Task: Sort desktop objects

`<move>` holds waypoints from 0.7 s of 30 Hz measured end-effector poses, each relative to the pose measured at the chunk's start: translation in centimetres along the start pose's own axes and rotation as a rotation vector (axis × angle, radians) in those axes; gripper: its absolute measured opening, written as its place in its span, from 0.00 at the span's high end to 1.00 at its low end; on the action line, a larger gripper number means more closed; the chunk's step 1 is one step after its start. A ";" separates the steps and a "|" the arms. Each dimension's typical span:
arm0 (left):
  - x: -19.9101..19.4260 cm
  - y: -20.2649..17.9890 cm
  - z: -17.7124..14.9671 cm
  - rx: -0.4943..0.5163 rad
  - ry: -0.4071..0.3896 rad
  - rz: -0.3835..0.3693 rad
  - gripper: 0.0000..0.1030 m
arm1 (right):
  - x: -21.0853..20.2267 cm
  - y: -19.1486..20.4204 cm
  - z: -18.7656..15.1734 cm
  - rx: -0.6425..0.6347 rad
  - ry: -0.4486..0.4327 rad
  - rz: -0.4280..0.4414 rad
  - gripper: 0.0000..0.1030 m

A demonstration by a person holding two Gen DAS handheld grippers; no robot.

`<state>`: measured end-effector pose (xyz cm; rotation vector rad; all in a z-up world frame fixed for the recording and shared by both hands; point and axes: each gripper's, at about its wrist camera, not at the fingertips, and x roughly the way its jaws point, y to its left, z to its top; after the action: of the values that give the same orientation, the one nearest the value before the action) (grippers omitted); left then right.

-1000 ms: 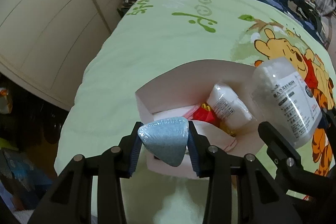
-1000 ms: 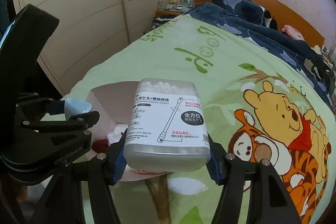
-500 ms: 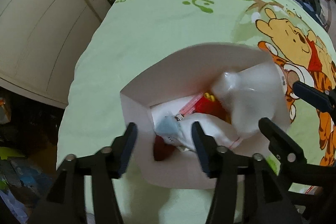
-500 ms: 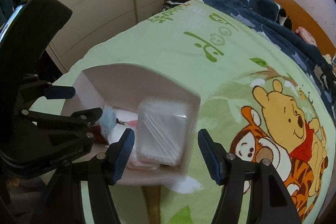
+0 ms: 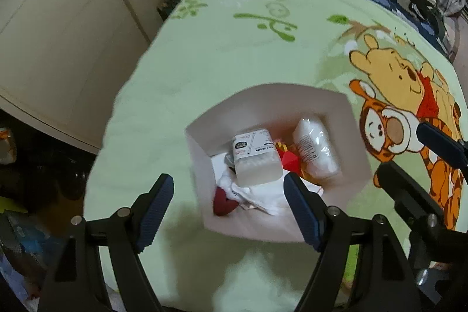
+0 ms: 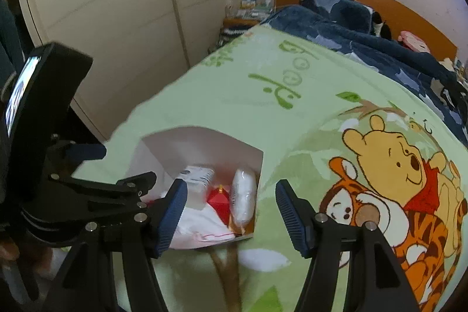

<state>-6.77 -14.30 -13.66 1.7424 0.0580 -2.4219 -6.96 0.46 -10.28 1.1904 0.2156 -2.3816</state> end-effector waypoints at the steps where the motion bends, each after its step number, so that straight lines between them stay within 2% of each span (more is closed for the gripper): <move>1: -0.8 0.1 -0.5 -0.009 -0.003 0.000 0.24 | -1.0 0.2 -0.1 0.009 -0.010 -0.002 0.37; 6: -4.8 0.6 -3.1 -0.056 -0.020 -0.003 0.24 | -5.8 1.3 -1.1 0.064 -0.039 -0.017 0.37; 8: -6.4 0.9 -4.2 -0.075 -0.027 -0.004 0.24 | -7.2 1.9 -1.8 0.079 -0.025 -0.046 0.35; 13: -9.7 1.3 -6.5 -0.116 -0.042 0.013 0.23 | -9.1 2.7 -3.7 0.157 0.050 -0.068 0.35; 21: -11.9 0.5 -7.2 -0.119 -0.091 0.032 0.23 | -10.8 2.0 -5.2 0.213 0.059 -0.092 0.35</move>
<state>3.77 -12.65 -4.68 1.5696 0.1589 -2.4179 3.31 4.07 -4.82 1.3754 0.0356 -2.5004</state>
